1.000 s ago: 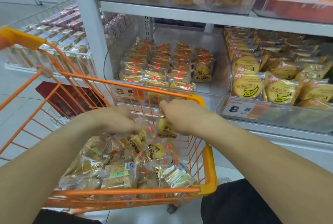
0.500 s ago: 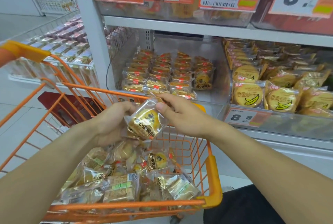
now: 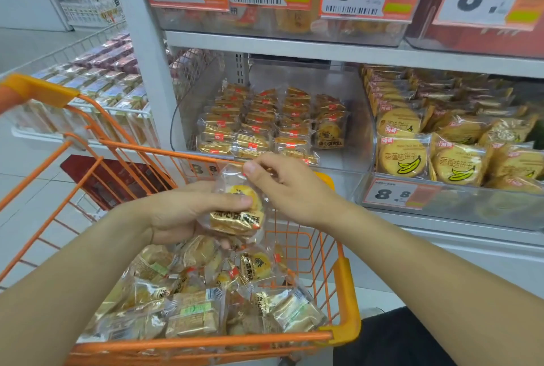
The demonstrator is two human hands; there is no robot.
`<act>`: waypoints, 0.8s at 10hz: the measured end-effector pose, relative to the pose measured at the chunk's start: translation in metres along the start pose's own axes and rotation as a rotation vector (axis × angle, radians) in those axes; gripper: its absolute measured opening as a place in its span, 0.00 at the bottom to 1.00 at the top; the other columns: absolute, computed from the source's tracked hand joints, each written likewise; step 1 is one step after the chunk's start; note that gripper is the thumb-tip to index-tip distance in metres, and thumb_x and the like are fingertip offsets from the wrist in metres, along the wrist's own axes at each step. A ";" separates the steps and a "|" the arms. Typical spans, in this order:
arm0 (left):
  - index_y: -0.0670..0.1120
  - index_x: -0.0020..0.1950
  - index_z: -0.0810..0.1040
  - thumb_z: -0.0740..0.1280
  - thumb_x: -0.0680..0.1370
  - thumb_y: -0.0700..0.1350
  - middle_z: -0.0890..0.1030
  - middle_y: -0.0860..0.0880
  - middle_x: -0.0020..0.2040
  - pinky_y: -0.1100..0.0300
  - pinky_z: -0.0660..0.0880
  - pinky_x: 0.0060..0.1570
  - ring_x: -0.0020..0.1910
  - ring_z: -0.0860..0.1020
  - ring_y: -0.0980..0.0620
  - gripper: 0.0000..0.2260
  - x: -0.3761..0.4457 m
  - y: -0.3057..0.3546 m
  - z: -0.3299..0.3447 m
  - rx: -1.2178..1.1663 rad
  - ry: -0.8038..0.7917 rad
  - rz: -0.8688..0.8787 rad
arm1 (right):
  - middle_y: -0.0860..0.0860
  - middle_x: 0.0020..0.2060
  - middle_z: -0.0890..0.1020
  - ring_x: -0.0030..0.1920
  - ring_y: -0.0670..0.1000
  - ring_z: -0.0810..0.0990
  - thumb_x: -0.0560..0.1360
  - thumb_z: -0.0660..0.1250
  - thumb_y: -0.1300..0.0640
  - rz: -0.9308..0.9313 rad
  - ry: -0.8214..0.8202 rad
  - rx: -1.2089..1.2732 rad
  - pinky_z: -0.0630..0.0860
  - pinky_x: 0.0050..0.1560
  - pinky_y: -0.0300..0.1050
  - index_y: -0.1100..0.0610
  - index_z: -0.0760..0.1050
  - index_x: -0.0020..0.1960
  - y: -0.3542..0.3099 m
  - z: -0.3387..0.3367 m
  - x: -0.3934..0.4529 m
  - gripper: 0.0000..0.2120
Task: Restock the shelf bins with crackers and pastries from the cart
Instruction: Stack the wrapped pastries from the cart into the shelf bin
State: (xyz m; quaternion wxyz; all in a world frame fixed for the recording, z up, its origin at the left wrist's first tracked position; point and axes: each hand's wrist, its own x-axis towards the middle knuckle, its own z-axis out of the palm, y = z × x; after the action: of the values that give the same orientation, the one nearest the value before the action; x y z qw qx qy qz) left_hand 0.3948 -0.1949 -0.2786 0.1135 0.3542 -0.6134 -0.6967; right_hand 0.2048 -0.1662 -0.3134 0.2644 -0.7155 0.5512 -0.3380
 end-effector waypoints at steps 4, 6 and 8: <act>0.53 0.63 0.65 0.75 0.70 0.54 0.78 0.62 0.55 0.76 0.71 0.52 0.53 0.77 0.71 0.27 0.025 -0.001 0.014 0.561 0.567 0.564 | 0.52 0.67 0.75 0.67 0.51 0.77 0.69 0.77 0.62 0.148 -0.156 0.533 0.75 0.68 0.54 0.54 0.58 0.76 -0.002 -0.012 -0.007 0.42; 0.60 0.59 0.62 0.76 0.68 0.58 0.77 0.66 0.45 0.76 0.71 0.38 0.44 0.76 0.72 0.28 0.033 0.012 0.016 0.883 0.651 0.506 | 0.53 0.64 0.77 0.63 0.49 0.78 0.72 0.73 0.71 0.165 -0.023 0.418 0.76 0.65 0.43 0.56 0.57 0.77 0.003 -0.021 -0.009 0.40; 0.59 0.71 0.67 0.74 0.65 0.57 0.78 0.54 0.57 0.48 0.79 0.50 0.53 0.80 0.51 0.35 0.049 0.017 0.014 1.091 0.615 0.606 | 0.48 0.78 0.63 0.78 0.47 0.59 0.65 0.82 0.53 -0.099 0.252 -0.050 0.63 0.76 0.51 0.51 0.54 0.81 0.014 -0.043 -0.010 0.53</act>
State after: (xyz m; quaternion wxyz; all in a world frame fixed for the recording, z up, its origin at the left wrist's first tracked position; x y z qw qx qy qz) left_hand 0.3461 -0.2173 -0.2797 0.2773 0.3551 -0.8877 -0.0944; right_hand 0.1620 -0.1604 -0.2986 0.1583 -0.7000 0.5523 -0.4242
